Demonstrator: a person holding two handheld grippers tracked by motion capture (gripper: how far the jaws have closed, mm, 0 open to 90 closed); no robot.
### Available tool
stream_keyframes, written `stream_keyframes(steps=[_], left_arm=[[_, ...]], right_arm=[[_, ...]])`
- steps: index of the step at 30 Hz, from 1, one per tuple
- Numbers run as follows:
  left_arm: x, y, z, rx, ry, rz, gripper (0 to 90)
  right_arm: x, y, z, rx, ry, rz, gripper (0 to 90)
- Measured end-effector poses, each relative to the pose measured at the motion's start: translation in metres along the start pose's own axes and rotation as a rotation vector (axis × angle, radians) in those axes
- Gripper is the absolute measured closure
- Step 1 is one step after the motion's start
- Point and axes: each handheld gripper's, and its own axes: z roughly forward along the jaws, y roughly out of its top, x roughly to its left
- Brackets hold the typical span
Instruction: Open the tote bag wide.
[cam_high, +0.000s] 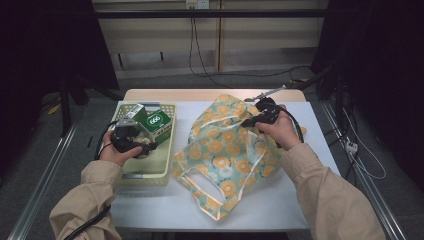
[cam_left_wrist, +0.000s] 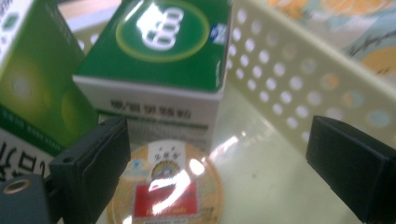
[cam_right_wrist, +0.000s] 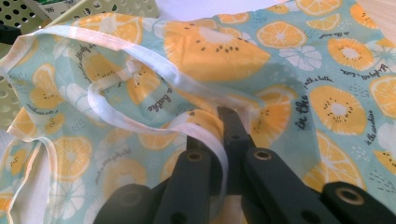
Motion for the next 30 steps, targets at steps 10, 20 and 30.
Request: stream_keyframes(steps=[10, 20, 30], left_arm=[[0.007, -0.008, 0.007, 0.043, 0.012, 0.02, 7.8], [0.009, -0.011, 0.017, 0.089, 0.038, 0.041, 9.5], [0.011, -0.006, 0.021, 0.066, 0.058, 0.04, 9.6]], right_arm=[[-0.001, 0.0, -0.002, -0.01, 0.0, 0.005, 90.0], [0.0, 0.0, -0.001, -0.005, 0.003, -0.005, 90.0], [0.0, 0.0, -0.001, 0.001, 0.009, -0.012, 90.0]])
